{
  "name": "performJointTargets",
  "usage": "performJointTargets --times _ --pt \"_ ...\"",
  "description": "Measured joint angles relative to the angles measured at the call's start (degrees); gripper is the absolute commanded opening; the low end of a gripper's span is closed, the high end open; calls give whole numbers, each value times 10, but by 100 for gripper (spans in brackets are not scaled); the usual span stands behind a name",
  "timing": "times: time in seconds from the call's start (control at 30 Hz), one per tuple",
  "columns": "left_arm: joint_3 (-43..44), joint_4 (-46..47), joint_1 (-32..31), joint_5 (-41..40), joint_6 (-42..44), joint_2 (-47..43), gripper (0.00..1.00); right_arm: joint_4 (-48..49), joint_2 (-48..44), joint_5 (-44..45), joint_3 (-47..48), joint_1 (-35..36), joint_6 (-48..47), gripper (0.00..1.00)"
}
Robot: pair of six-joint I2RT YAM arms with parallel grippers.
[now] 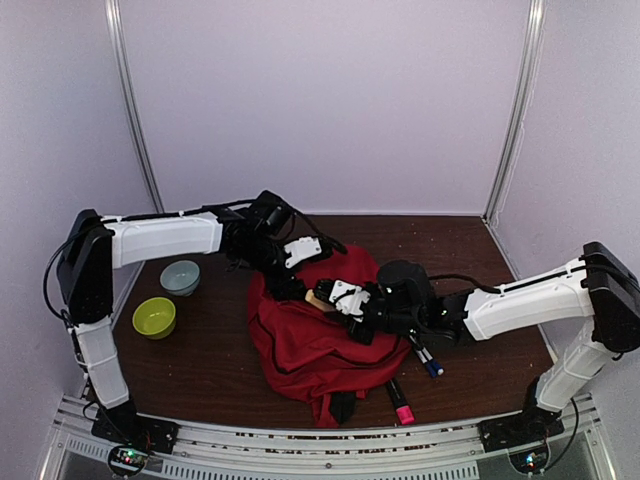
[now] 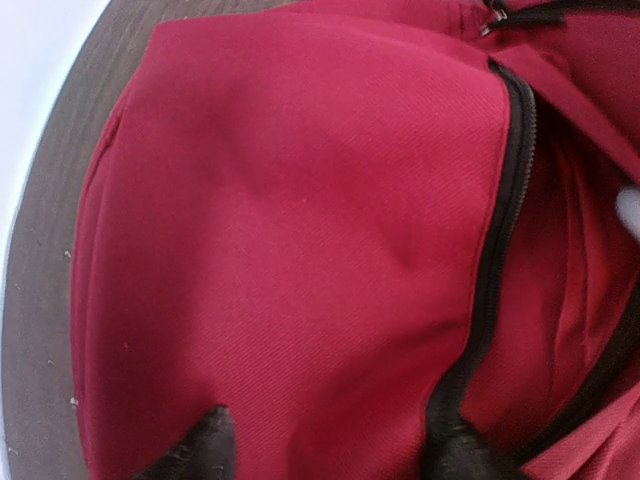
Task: Pack the student bag
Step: Pick up the lower front pocket of the student bag.
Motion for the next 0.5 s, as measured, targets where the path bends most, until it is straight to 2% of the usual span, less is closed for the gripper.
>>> performJointTargets --times 0.07,0.1,0.13,0.5 --pt "0 -1 -4 -23 -5 -2 22 0 0 4 0 0 -4 0" --pt "0 -1 -4 -30 -11 -2 9 0 1 7 0 0 -7 0" --pt "-2 0 -5 -37 -10 -4 0 -2 1 10 1 0 -9 0" --pt "-102 110 -4 -47 -76 -122 0 -23 1 64 19 3 -52 0"
